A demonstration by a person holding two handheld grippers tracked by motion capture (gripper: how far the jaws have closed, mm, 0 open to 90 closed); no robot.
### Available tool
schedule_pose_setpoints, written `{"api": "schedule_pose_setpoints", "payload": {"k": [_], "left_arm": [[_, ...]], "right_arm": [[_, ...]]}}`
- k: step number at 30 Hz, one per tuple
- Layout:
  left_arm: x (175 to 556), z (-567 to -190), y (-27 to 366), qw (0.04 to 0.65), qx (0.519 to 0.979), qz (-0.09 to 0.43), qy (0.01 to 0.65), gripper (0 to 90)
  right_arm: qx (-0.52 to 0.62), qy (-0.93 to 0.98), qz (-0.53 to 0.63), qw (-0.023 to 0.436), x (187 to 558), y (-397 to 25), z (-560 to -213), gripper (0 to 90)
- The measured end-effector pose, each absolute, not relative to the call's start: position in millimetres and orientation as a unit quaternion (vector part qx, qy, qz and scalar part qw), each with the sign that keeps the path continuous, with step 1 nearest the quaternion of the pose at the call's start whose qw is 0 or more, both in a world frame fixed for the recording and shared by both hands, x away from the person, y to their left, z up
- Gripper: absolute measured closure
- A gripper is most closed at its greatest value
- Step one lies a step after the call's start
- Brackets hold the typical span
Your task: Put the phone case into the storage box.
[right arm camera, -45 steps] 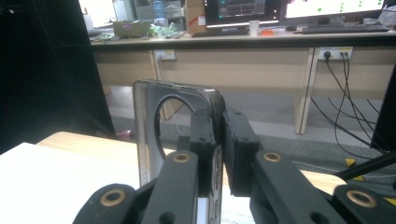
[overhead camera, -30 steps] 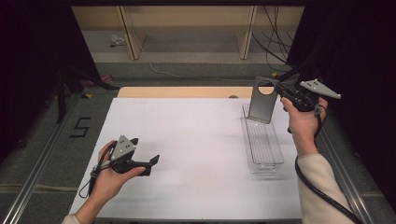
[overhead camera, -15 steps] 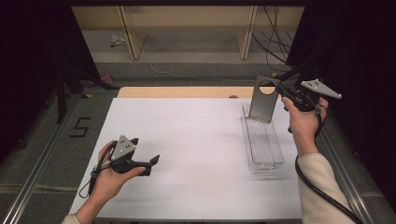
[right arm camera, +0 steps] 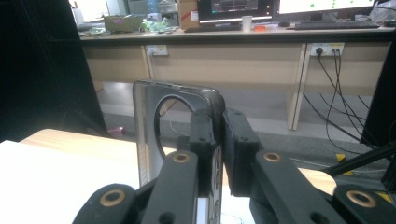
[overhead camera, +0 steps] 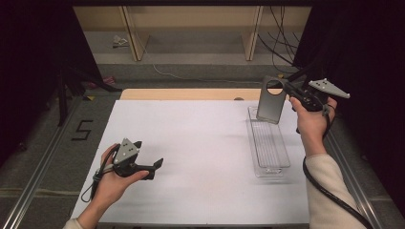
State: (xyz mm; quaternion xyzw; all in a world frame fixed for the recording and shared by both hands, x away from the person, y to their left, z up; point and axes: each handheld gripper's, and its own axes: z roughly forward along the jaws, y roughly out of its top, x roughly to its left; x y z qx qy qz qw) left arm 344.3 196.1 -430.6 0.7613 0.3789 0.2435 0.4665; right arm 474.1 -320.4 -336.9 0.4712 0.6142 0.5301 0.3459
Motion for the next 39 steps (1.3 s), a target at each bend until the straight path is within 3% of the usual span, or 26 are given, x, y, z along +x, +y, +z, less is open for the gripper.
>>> {"api": "schedule_pose_setpoints", "payload": {"k": [39], "left_arm": [[345.0,-430.8,197.8,0.466,0.76,0.245,0.381,3.6]], "right_arm": [[0.468,0.622,0.526,0.343,491.0,-320.1,-338.5,83.5]]}}
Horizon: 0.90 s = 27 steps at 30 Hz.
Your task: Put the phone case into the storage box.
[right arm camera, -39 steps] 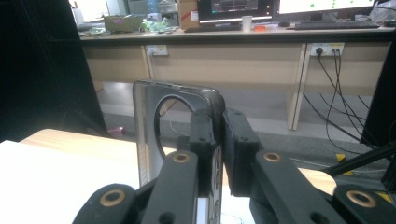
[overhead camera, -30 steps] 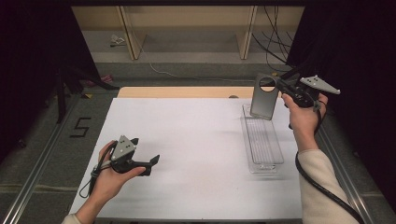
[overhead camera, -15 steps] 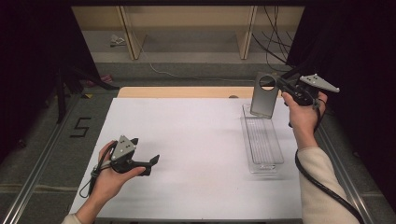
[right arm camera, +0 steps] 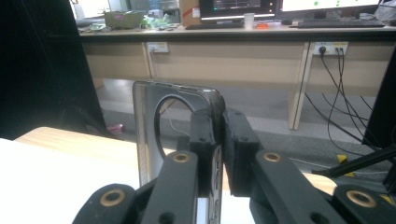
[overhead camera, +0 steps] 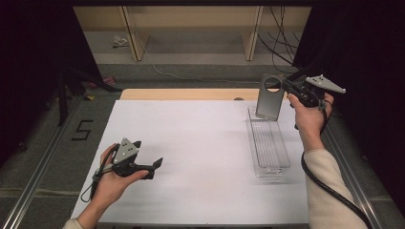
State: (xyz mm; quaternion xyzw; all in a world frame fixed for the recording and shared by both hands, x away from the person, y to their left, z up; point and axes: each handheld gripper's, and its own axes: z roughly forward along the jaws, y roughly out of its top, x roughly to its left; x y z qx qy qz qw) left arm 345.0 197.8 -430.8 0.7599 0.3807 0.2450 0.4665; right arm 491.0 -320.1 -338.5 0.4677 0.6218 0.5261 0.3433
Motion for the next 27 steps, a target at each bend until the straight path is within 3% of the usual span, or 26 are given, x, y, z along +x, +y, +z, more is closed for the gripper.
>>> {"api": "schedule_pose_setpoints", "payload": {"k": [27], "left_arm": [[345.2,-431.2,197.4,0.466,0.761,0.245,0.379,4.0]], "right_arm": [[0.468,0.629,0.52,0.339,499.9,-319.0,-343.8,83.5]]}}
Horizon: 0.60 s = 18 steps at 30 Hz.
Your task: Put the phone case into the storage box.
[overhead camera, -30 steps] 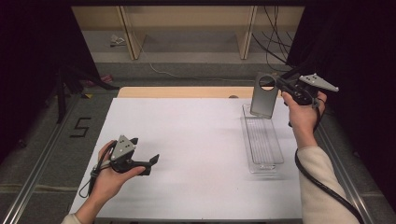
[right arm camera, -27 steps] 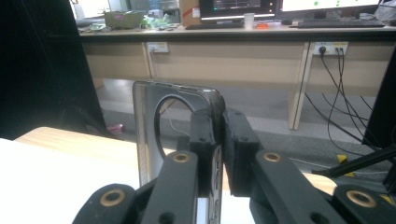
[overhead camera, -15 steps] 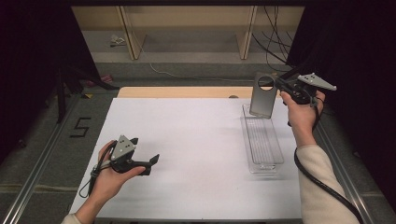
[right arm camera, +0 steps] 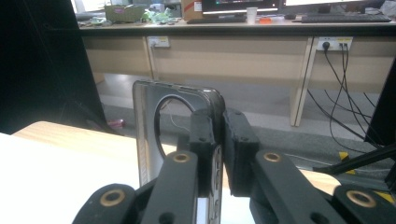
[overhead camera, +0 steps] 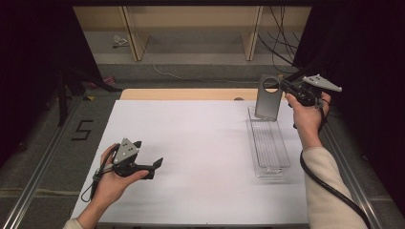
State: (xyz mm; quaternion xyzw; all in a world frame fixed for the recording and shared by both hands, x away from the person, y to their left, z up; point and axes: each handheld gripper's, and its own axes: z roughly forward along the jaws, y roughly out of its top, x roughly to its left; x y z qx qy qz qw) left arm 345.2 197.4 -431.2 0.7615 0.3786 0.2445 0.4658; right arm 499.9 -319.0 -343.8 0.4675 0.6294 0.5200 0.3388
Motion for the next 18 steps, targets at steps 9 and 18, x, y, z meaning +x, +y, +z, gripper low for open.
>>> {"api": "schedule_pose_setpoints", "payload": {"k": [9,18], "left_arm": [[345.2,-431.7,197.2,0.465,0.762,0.244,0.379,4.0],[345.2,-431.5,197.3,0.465,0.762,0.245,0.379,4.0]], "right_arm": [[0.468,0.63,0.52,0.338,502.7,-319.2,-345.7,83.5],[0.467,0.632,0.518,0.337,503.8,-318.0,-347.1,83.5]]}}
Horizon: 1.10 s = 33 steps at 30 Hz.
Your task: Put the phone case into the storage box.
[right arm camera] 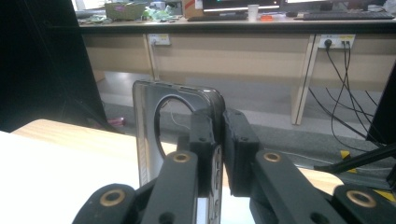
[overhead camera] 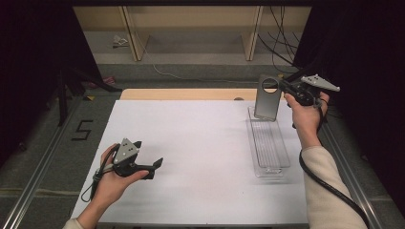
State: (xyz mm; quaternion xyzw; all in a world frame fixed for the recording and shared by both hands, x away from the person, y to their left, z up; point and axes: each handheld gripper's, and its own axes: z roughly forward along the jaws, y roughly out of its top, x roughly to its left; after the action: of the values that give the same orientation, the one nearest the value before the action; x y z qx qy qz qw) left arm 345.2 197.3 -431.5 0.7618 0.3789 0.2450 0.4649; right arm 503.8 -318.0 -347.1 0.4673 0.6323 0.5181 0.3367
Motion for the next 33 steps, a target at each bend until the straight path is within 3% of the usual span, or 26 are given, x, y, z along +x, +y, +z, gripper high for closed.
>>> {"api": "schedule_pose_setpoints", "payload": {"k": [33], "left_arm": [[345.4,-431.9,198.1,0.465,0.761,0.244,0.381,4.0]], "right_arm": [[0.47,0.633,0.516,0.334,513.4,-315.0,-353.5,83.5]]}}
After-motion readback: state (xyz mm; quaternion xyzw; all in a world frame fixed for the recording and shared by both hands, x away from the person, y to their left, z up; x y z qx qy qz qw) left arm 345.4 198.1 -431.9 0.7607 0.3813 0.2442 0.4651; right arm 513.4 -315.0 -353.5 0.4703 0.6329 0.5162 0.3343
